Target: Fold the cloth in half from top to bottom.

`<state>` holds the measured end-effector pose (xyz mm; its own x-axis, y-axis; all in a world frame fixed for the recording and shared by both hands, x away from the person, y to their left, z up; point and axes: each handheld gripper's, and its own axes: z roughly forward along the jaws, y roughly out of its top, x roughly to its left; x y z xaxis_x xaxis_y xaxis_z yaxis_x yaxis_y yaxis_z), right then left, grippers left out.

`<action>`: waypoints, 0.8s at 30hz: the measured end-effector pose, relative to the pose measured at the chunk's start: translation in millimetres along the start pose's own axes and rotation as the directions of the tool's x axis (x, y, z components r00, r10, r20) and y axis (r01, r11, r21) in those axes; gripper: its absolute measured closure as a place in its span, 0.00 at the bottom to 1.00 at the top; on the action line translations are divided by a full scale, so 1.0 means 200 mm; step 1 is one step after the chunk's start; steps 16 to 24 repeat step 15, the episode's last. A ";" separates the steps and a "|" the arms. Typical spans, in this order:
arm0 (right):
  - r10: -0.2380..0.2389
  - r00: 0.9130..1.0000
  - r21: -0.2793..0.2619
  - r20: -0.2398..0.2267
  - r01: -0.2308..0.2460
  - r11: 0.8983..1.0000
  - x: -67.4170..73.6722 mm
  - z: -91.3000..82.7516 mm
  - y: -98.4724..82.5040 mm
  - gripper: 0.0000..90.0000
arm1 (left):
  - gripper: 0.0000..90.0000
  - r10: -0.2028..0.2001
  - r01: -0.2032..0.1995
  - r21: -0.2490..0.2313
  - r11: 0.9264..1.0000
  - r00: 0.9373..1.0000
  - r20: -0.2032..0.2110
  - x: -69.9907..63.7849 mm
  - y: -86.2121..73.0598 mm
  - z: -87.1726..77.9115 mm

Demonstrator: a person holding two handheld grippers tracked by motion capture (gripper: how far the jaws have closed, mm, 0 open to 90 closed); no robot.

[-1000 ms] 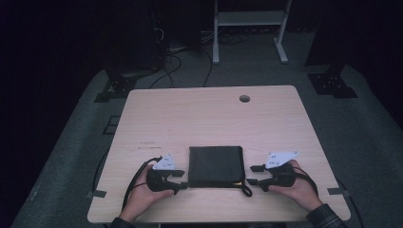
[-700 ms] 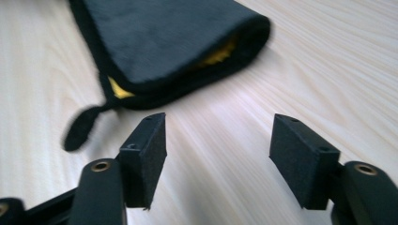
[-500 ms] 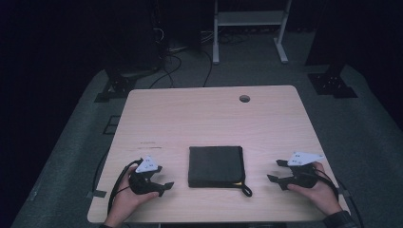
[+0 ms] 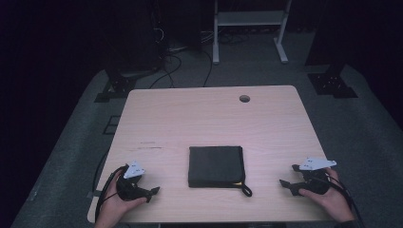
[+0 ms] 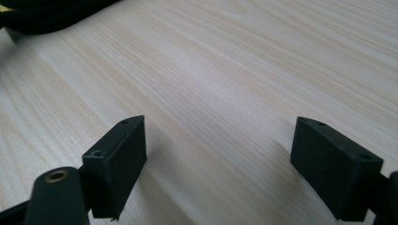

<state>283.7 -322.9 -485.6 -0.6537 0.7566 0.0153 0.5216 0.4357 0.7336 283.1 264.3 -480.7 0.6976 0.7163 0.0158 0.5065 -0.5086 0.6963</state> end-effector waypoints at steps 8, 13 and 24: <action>0.009 1.000 -0.003 0.021 -0.009 1.000 0.00 0.00 -0.01 0.15 | 0.00 0.009 -0.009 -0.023 1.000 1.000 0.007 0.01 -0.02 0.00; 0.019 1.000 -0.001 0.025 -0.019 1.000 0.01 0.00 -0.01 0.14 | 0.00 0.009 -0.009 -0.024 1.000 1.000 0.008 0.01 -0.02 0.00; 0.027 0.999 -0.002 0.036 -0.027 1.000 0.01 0.00 -0.01 0.14 | 0.00 0.008 -0.008 -0.025 1.000 1.000 0.007 0.01 -0.02 0.00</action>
